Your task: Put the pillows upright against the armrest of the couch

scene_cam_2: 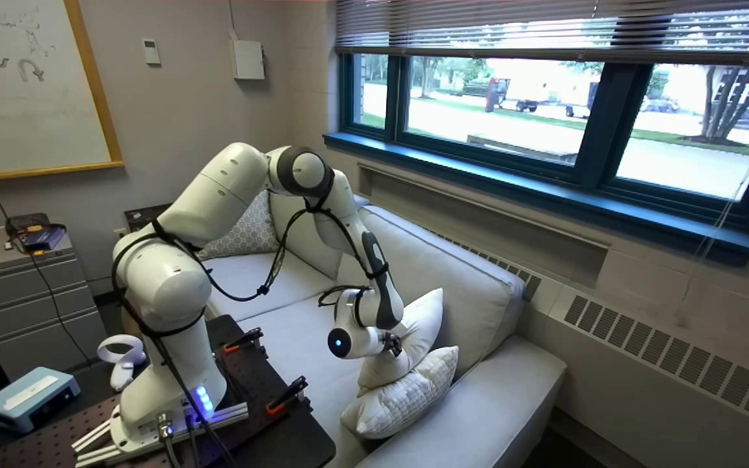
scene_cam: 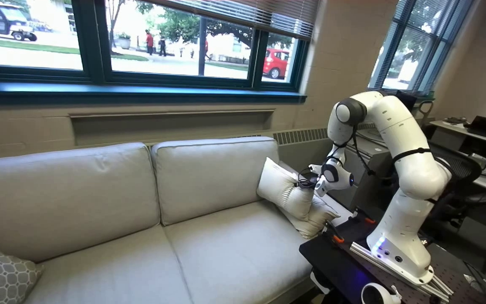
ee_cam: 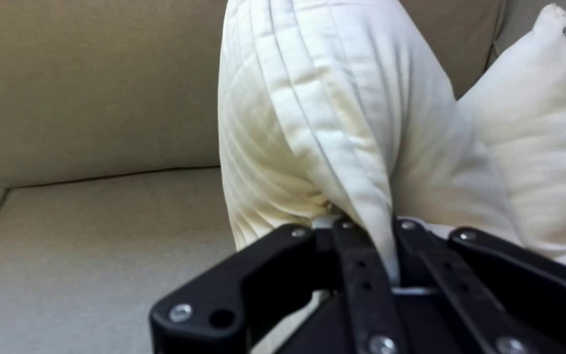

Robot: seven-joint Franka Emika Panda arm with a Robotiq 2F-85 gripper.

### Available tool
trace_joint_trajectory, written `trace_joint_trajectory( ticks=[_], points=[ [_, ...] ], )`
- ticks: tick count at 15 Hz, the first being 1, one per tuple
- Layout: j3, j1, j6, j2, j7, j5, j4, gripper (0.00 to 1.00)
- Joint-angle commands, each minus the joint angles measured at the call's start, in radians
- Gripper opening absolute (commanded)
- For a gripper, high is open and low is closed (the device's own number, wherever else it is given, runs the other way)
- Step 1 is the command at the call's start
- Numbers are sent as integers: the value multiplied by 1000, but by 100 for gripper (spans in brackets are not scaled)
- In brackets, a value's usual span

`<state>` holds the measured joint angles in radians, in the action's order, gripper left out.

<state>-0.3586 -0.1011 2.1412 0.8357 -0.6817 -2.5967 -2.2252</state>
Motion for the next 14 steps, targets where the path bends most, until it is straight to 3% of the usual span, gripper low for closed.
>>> trace_joint_trajectory(
  ticks=[1, 5, 11, 14],
  points=[
    [166, 167, -9, 19, 138, -6, 5, 5],
    [319, 335, 5, 45, 224, -7, 21, 5],
    [596, 678, 167, 74, 152, -2, 57, 5],
    [716, 786, 240, 109, 134, -2, 80, 4]
  ],
)
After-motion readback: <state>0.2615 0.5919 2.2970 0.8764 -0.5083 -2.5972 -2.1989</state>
